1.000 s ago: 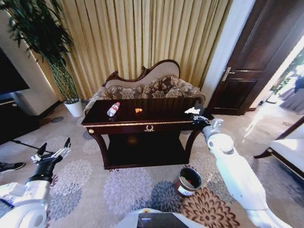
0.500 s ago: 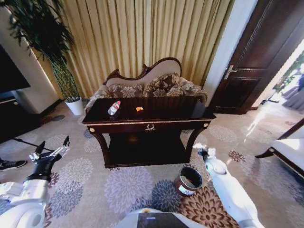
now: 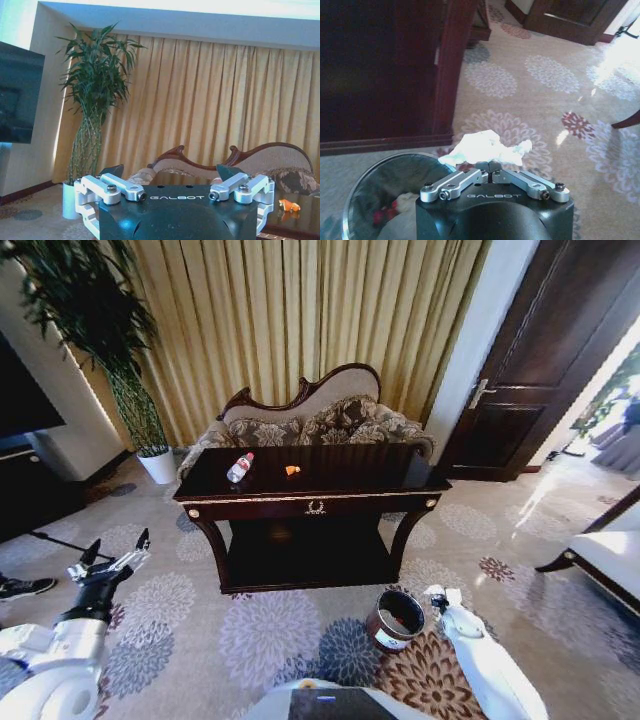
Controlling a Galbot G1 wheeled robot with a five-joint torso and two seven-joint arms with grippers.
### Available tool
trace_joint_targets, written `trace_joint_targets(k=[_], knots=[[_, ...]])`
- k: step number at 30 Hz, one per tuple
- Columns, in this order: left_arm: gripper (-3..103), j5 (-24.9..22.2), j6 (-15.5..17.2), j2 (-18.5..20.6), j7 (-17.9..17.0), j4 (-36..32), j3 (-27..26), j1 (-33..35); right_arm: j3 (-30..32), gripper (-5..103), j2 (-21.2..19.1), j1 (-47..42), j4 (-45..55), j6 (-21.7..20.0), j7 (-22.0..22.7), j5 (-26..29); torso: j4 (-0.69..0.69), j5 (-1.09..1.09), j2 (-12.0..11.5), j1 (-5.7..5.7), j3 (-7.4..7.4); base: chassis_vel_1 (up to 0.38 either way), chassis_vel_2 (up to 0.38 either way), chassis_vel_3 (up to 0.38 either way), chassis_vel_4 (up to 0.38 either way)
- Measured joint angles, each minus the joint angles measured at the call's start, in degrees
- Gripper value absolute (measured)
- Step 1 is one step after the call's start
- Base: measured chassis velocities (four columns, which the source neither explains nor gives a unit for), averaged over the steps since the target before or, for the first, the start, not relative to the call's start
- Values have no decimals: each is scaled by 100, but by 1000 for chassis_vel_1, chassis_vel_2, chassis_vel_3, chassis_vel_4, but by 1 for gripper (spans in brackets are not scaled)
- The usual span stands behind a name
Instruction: Move to the front of the table and place the trash on the table into the trash bin.
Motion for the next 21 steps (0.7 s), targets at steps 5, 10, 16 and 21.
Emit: trace_joint_targets(k=[5, 10, 16, 21], knots=[[100, -25, -47, 0, -12, -5, -39, 8, 4, 0, 211, -58, 115, 49, 0, -185, 1, 0, 0, 0, 0, 0, 0, 0, 0], [100, -32, -59, 1, -23, -17, -58, 14, 17, 13, 377, -140, 350, 51, 0, -270, 2, -2, 0, 0, 0, 0, 0, 0, 0], [100, -31, -66, -8, -26, -48, -52, 16, 69, 34, 517, -223, 460, 84, 0, -369, 0, -1, 0, 1, 0, 0, 0, 0, 0], [100, -31, -66, -7, -27, -88, -47, 14, 79, 50, 558, -231, 460, 127, 0, -378, 1, -1, 0, 1, 0, 0, 0, 0, 0]])
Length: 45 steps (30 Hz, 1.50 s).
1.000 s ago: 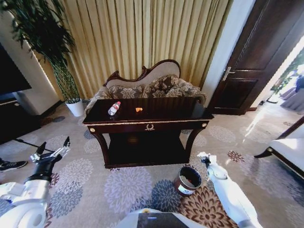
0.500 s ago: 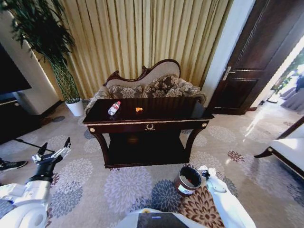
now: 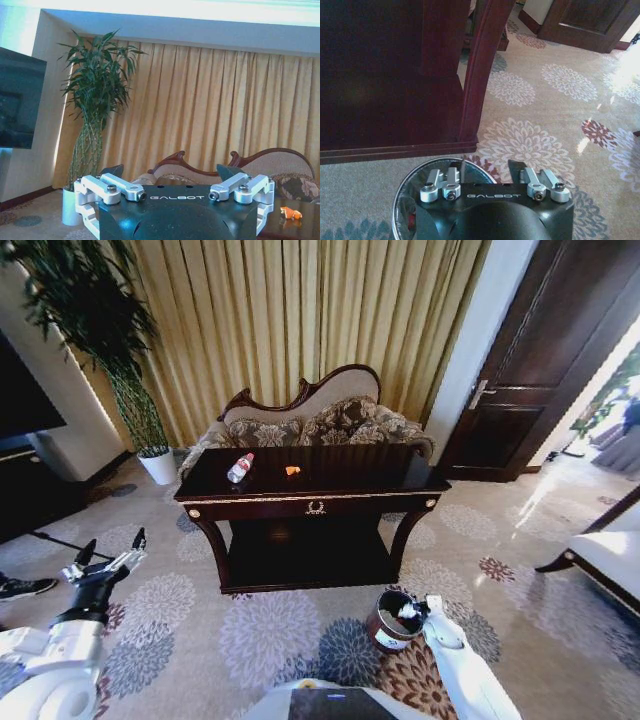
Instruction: Move to the front of the table and place the trash on the table into the trash bin.
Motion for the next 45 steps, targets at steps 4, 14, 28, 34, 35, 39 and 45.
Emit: trace_joint_targets(k=[4, 14, 28, 34, 35, 39, 45], knots=[[100, 0, 0, -3, -2, -18, 1, 2, 16, 61, 6, -6, 49, 78, 0, 44, -1, 1, 0, 0, 0, 0, 0, 0, 0], [100, 5, 0, 7, -20, -44, -5, 13, 272, 96, -417, -112, 2364, 230, 2, 1515, 1, -2, 0, 0, 0, 0, 0, 0, 0], [100, 94, 69, 48, -139, -243, -59, -26, -178, 100, -859, -115, 5420, -247, 1, 2952, 0, 2, 0, 0, 0, 0, 0, 0, 0], [100, 106, 147, 108, -196, -317, -59, -45, -185, 100, -964, -162, 5680, -292, 1, 2975, 0, 0, 0, 0, 0, 0, 0, 0, 0], [100, 111, 152, 108, -198, -317, -44, -49, -185, 100, -965, -195, 5704, -293, 1, 2911, 0, 1, 0, 0, 0, 0, 0, 0, 0], [100, 140, 159, 105, -198, -297, 17, -76, -185, 100, -942, -295, 5739, -293, 0, 2782, 0, 1, 1, -1, 0, -2, 14, 3, -13], [100, 146, 197, 120, -199, -325, 42, -101, -206, 100, -909, -310, 5653, -291, 0, 2621, 0, 1, 1, -2, -1, -51, 99, 57, -104]])
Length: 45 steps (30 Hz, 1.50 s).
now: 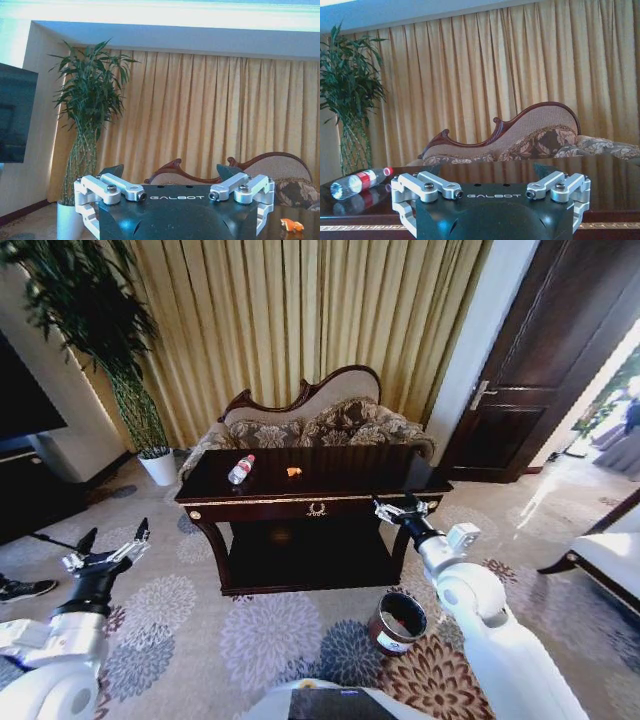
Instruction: Move to the front of the table and place the trash on the table into the trash bin.
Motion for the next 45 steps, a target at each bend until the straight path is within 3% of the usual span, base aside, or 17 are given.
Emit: trace_joint_targets(k=[17, 36, 45], knots=[[100, 5, -9, -69, 4, -28, -27, 50, 13, 100, -15, 54, -206, 29, 0, -49, 1, -1, -3, 4, 2, -147, 206, 146, -217], [100, 12, -43, -160, 42, -50, -10, 89, -41, 100, 11, -148, -55, 234, 0, -577, 0, -1, -4, 7, 3, -154, 120, 159, -105], [100, 83, -65, -314, 95, -71, -32, 176, -556, 100, -186, 239, -33, -244, -1, -441, 1, 0, 2, -4, -1, 0, 0, 0, 0]])
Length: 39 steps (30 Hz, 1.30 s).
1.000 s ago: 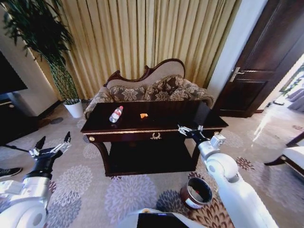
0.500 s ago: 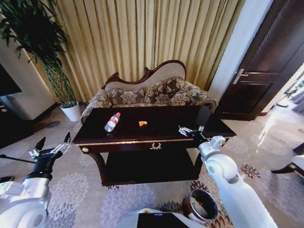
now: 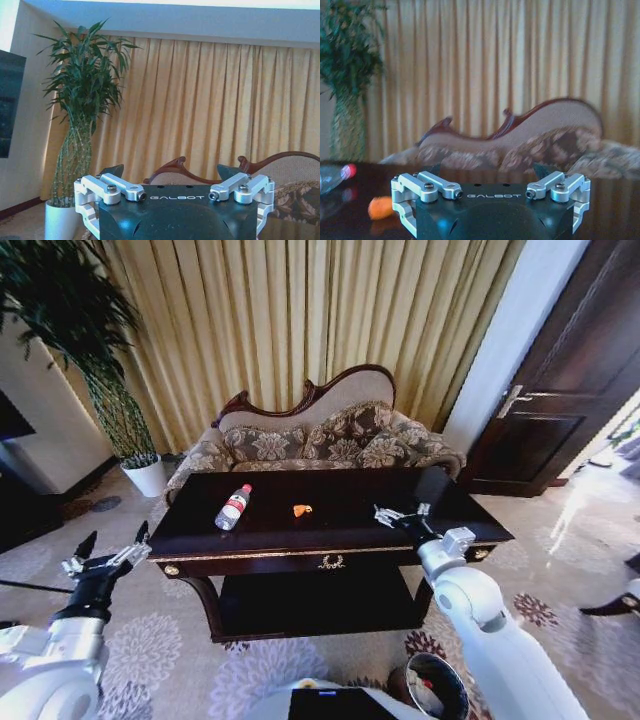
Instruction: Move to the front of the table and place the trash on the table into the trash bin.
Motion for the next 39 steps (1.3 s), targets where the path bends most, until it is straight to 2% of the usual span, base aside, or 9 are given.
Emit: trace_joint_targets(k=[4, 11, 13, 16, 26, 30, 33, 36, 39], knots=[[100, 59, -9, -204, 2, -92, -10, 69, -401, 100, -80, 441, -289, -349, 0, 84, 1, 0, -4, 6, 3, 0, 0, 0, 0], [100, 151, 0, -386, -21, -229, 31, 118, -935, 100, -144, 1207, -774, -547, 0, 183, 1, -2, -4, 6, 2, 0, 0, 0, 0], [100, 194, 4, -462, -26, -256, 39, 129, -1135, 100, -173, 1567, -943, -657, 1, 419, 0, 0, -4, 5, 2, 0, 0, 0, 0], [100, 218, 5, -502, -27, -257, 41, 130, -1248, 100, -213, 1694, -980, -697, 1, 549, 0, -1, -4, 5, 2, 0, 0, 0, 0], [100, 270, 5, -718, -30, -273, -67, 185, -2456, 100, -214, 2578, -1607, -769, 0, 738, 0, -1, -4, 5, 2, 0, 0, 0, 0], [100, 268, 5, -789, -75, -300, -190, 190, -2926, 100, -104, 3077, -1915, -1089, 0, 727, 0, -2, -4, 6, 2, 0, 0, 0, 0], [100, 268, 5, -818, -76, -310, -200, 191, -3000, 100, -95, 3193, -1981, -1189, 0, 708, 1, -1, -4, 6, 3, 0, 0, 0, 0], [100, 291, 5, -929, -77, -320, -205, 191, -3158, 100, -105, 3677, -2123, -1704, 1, 769, 0, 0, -4, 5, 2, 0, 0, 0, 0], [100, 307, 4, -947, -75, -317, -201, 189, -3197, 100, -129, 3792, -2124, -1758, 1, 847, 0, 0, -4, 6, 2, 0, 0, 0, 0]])
